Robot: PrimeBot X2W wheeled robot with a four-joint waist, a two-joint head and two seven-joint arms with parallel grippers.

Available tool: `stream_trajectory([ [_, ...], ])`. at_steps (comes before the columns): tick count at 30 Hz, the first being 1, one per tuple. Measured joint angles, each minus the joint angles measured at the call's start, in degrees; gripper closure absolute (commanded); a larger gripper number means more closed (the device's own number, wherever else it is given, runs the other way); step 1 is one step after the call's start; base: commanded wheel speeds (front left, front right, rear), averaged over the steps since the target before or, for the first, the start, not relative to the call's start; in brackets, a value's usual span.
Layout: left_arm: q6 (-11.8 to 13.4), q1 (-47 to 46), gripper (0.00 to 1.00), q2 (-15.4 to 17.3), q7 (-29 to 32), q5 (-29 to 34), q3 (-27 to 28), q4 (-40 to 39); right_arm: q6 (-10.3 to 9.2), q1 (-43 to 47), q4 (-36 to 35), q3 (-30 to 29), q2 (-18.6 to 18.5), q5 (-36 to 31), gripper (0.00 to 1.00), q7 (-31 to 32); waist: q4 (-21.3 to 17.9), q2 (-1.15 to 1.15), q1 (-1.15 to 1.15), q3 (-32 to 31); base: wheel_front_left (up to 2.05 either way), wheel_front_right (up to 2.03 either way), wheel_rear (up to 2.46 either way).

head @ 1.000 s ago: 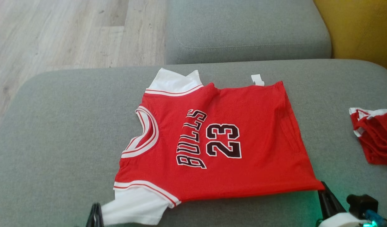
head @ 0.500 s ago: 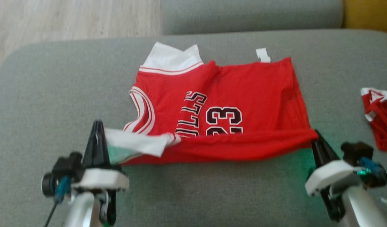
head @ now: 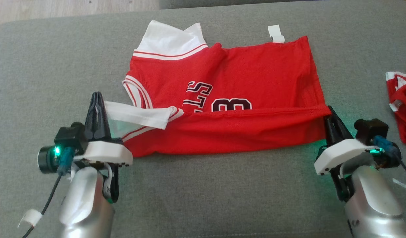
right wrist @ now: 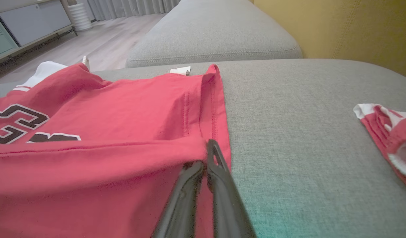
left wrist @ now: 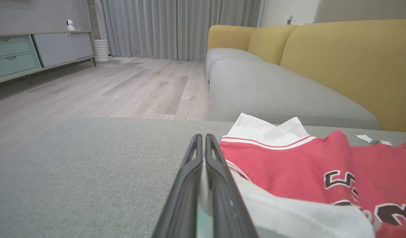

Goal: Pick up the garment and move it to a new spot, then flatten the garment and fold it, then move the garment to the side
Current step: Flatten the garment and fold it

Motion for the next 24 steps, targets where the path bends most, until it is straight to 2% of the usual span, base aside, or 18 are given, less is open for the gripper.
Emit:
stream_trajectory([
  [1, 0.01, 0.0, 0.0, -0.03, 0.0, 0.0, 0.0, 0.41, 0.0, -0.16, 0.45, -0.22, 0.21, -0.19, 0.0, -0.54, -0.05, 0.0, 0.0, 0.09, 0.0, 0.0, 0.0],
  [7, 1.54, 0.28, 0.0, -0.09, 0.0, 0.52, 1.35, -1.98, 0.0, -0.19, -0.55, -2.58, 1.85, -1.92, 0.0, -3.37, -0.2, 0.0, -0.01, 0.09, 0.0, 0.0, 0.0],
  [14, 1.53, 6.41, 0.0, -0.09, -0.01, 1.98, 1.63, -3.57, 0.0, 2.02, -9.35, -5.52, 3.32, -2.4, 0.0, -3.55, -0.19, 0.0, -0.01, -1.61, 0.0, 0.0, 0.0],
  [20, 1.37, 13.9, 0.0, -0.02, 0.0, 2.42, 1.8, -4.17, 0.0, 10.87, -10.96, -7.05, 3.9, -2.11, 0.0, -3.55, 0.2, 0.0, -0.02, -4.4, 0.0, 0.0, 0.0],
  [24, 1.37, 17.68, 0.0, 0.01, 0.0, 1.96, 1.78, -4.75, 0.0, 13.45, -10.66, -6.39, 4.36, -0.4, 0.0, -3.55, 0.39, 0.0, -0.02, -6.86, 0.0, 0.0, 0.0],
])
